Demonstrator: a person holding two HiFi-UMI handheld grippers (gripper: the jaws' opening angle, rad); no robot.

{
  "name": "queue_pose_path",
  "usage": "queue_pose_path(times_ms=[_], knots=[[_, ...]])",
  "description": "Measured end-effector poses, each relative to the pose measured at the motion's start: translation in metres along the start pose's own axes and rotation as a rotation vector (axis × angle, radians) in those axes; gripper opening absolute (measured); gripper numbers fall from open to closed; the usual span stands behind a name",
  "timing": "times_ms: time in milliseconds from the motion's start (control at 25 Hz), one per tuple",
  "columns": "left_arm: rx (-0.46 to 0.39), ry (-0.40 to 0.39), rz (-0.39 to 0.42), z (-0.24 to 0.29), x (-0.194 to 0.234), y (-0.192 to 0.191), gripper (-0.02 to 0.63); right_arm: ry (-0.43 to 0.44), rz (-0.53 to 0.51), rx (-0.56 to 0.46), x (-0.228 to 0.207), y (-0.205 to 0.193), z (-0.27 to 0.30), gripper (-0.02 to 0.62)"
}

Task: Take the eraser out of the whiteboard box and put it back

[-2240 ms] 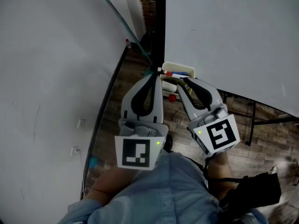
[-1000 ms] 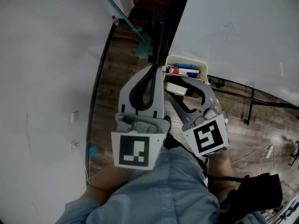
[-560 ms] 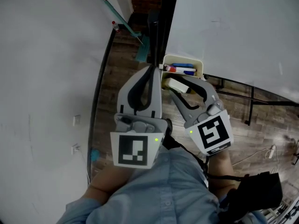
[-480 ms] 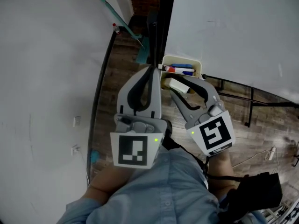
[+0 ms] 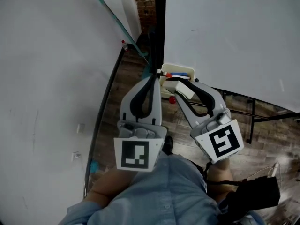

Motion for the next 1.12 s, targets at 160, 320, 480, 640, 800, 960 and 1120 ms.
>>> queue_pose_path(times_ms=[160, 320, 480, 640, 800, 960, 1120], knots=[[-0.022, 0.004, 0.026, -0.009, -0.010, 0.008, 0.005, -0.026, -0.005, -0.049, -0.003, 0.012, -0.017, 0.138], [-0.035, 0.010, 0.043, -0.013, -0.022, 0.014, 0.005, -0.031, -0.020, -0.086, -0.006, 0.021, -0.030, 0.138], [-0.047, 0.015, 0.050, -0.016, -0.025, 0.018, 0.005, -0.037, -0.031, -0.132, -0.009, 0.026, -0.034, 0.138], [-0.053, 0.020, 0.055, -0.017, -0.028, 0.018, 0.005, -0.037, -0.033, -0.144, -0.011, 0.029, -0.037, 0.138], [-0.057, 0.000, 0.068, -0.018, -0.030, 0.019, 0.005, -0.031, -0.030, -0.156, -0.010, 0.029, -0.037, 0.138], [-0.066, -0.018, 0.057, -0.019, -0.030, 0.020, 0.005, -0.037, -0.021, -0.143, -0.011, 0.028, -0.039, 0.138], [-0.077, -0.007, 0.052, -0.020, -0.028, 0.022, 0.005, -0.037, -0.025, -0.139, -0.011, 0.029, -0.039, 0.138]])
Point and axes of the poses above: the fingertips, and each gripper's own axes: z forward along the fingers, x to its left, y out of its top, the point moved 9 cm from there along -z, backward along the fingers, and after that the axes turned 6 degrees about -z, right-handed, at the moved point
